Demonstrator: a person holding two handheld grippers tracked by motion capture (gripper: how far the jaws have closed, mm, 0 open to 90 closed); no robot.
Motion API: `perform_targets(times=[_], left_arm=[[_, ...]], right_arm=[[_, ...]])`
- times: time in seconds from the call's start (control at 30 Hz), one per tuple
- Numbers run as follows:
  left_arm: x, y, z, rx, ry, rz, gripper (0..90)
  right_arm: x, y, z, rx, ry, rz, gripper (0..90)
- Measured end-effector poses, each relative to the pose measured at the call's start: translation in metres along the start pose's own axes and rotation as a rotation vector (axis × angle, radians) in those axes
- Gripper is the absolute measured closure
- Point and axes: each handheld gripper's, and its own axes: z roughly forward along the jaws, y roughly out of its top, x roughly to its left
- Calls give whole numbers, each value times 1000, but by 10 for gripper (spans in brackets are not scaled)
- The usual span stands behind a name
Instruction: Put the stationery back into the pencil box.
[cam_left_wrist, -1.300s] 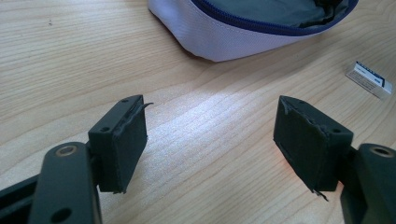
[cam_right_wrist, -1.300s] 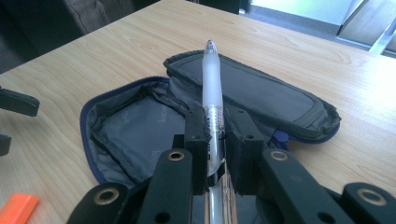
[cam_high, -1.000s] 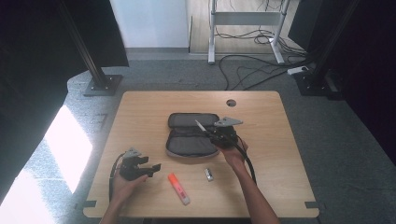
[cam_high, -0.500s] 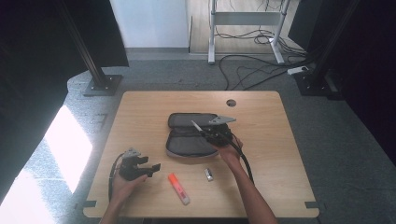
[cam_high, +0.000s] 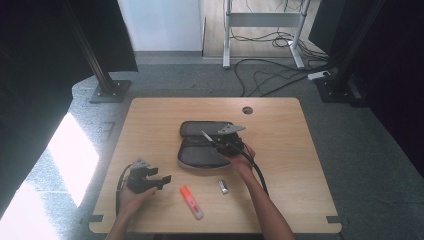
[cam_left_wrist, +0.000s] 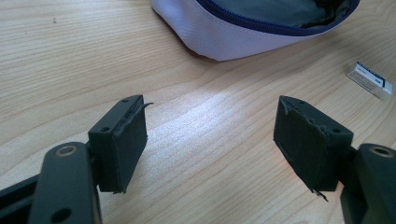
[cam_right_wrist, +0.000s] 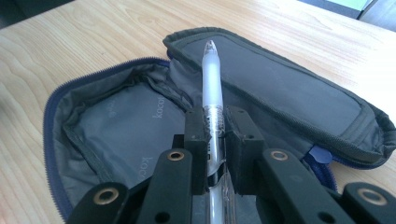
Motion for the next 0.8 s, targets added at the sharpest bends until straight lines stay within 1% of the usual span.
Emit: perform_targets(times=[0.17,0.33,0.47,0.63,0.73,0.8], left_arm=[[0,0,0,1,0,0,264],[0,0,0,3,0,1,264],[0,0,1,7,-1,4,263],[-1,-1,1,7,-1,3,263],[-1,-1,1,7,-1,4,264],[-1,-1,1,7,0,4,264]], right_arm=[[-2,-2,2,9,-2,0,787],[-3,-6,5,34,-11,-8,786],[-4,-9,7,43,-11,-5,785],[-4,-14,10,70,-14,-15,783],[-4,-16,12,75,-16,-13,782],[-4,-17,12,72,-18,-19,782]])
